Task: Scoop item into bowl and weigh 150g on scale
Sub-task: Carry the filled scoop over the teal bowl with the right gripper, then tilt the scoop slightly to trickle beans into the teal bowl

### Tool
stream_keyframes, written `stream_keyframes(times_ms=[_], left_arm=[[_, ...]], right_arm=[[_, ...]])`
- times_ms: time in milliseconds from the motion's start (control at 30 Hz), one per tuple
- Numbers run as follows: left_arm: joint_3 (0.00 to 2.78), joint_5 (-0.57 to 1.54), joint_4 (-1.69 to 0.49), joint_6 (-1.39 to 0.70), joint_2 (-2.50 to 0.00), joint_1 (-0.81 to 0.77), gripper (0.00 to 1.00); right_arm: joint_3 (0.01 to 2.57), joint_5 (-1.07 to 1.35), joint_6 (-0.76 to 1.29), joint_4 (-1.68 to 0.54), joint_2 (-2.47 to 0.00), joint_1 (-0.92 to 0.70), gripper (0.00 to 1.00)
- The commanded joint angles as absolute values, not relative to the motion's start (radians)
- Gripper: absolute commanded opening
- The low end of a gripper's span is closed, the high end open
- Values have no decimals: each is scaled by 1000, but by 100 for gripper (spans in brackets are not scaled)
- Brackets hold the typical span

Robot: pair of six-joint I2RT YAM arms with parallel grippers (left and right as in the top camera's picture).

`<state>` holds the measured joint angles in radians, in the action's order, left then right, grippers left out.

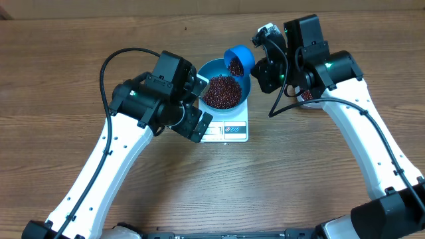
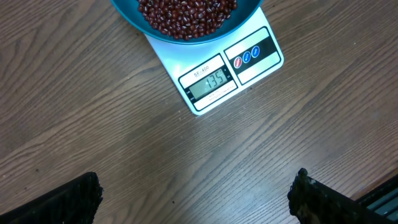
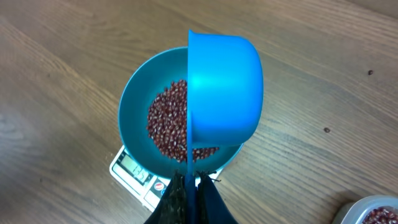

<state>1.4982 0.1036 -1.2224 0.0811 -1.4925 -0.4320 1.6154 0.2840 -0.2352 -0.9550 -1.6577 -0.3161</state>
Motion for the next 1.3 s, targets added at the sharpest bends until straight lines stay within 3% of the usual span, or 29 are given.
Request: stream_keyframes(times_ms=[0,1267], left_arm=[[1502,101,-1219,78,-1498,-439,99],[1502,101,-1219,78,-1498,-439,100]], right_arm=[[1639,302,-298,-968,-1636,-341,4],[1639,236,-262,-955,-1636,-360,4]])
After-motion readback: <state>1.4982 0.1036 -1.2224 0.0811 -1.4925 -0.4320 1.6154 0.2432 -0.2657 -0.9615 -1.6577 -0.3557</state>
